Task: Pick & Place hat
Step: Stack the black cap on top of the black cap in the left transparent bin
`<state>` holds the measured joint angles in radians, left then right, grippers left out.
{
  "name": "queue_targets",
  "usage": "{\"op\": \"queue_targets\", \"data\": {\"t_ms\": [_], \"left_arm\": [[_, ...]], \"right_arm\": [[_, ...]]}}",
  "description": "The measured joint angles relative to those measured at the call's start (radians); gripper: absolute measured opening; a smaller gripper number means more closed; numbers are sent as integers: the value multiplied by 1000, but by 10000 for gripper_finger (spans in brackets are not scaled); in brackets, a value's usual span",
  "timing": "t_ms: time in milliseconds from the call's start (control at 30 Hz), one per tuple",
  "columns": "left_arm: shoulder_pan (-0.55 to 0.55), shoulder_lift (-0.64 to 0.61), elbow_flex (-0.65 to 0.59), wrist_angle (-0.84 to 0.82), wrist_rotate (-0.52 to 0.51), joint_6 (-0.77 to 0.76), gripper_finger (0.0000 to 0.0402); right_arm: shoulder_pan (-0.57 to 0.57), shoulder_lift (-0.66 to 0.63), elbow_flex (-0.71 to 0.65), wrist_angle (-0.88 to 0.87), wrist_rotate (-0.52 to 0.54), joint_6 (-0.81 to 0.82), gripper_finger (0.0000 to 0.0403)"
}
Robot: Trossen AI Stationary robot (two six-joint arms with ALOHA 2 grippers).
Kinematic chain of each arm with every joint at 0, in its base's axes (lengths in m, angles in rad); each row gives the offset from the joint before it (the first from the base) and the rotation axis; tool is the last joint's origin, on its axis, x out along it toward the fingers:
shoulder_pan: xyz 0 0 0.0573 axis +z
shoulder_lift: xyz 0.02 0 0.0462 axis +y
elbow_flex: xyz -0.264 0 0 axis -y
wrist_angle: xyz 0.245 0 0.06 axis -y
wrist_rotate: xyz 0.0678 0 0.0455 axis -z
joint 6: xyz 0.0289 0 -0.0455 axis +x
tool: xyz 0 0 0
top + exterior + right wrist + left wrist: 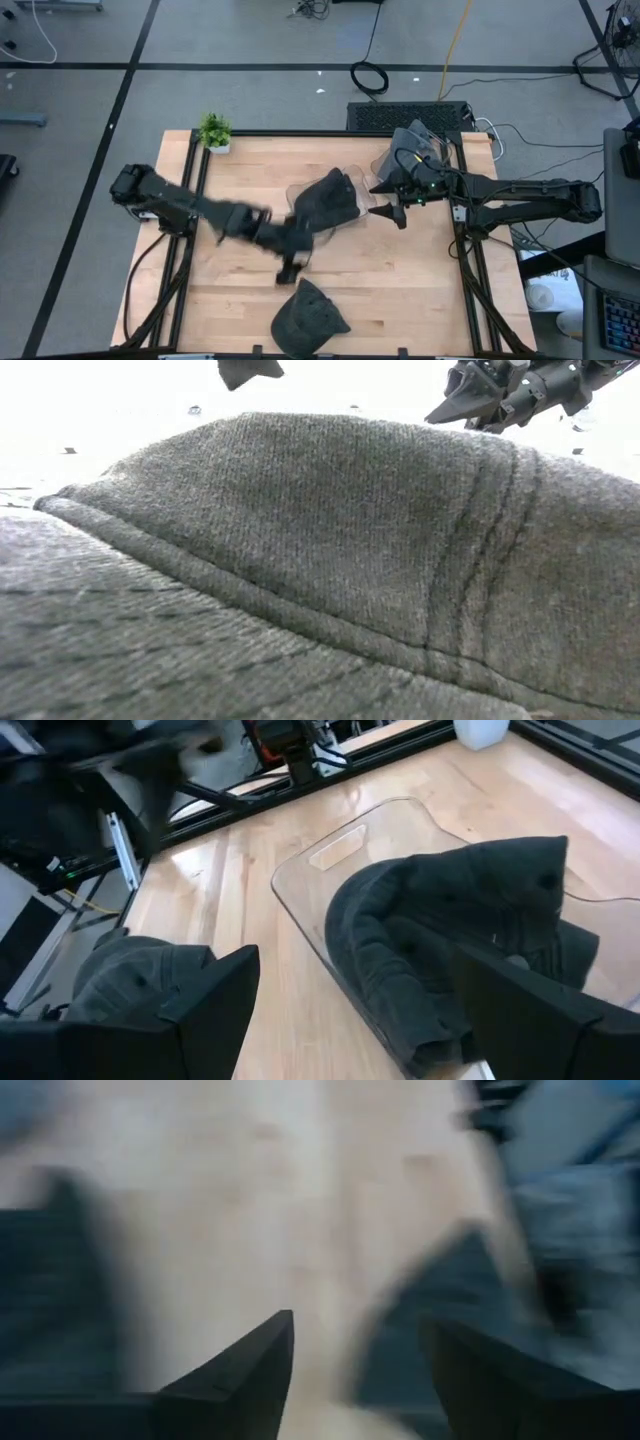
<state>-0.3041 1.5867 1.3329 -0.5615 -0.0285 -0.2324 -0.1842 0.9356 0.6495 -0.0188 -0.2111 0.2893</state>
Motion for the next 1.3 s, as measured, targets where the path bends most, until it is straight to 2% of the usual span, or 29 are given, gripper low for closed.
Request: {"op": "queue_targets", "data": {"t_ms": [100, 267, 400, 533, 633, 733, 967, 1133, 1300], "left_arm": [[-126, -2, 0, 88, -9, -147, 236], [-316, 23, 1, 153, -151, -415, 239], [-424, 93, 1, 205, -158, -621, 239], [-491, 195, 0, 306, -150, -724, 239], [-522, 281, 0, 379, -143, -752, 239], [-527, 369, 24, 405, -86, -789, 239], [-530, 522, 187, 366, 91, -806, 239], [-501, 536, 199, 166, 136, -799, 239], [-456, 527, 199, -56, 46, -766, 239]], "right_arm": [[4, 0, 0, 0, 0, -1, 318], [4, 0, 0, -8, 0, 21, 318], [3, 0, 0, -38, 0, 46, 318], [8, 0, -7, -31, 2, 62, 318], [10, 0, -50, 32, 4, 60, 318], [7, 0, -123, 128, 5, 68, 318], [-6, 0, -292, 316, 1, 115, 318], [-3, -1, -336, 415, -6, 144, 318], [21, -1, -336, 521, -63, 159, 318]]}}
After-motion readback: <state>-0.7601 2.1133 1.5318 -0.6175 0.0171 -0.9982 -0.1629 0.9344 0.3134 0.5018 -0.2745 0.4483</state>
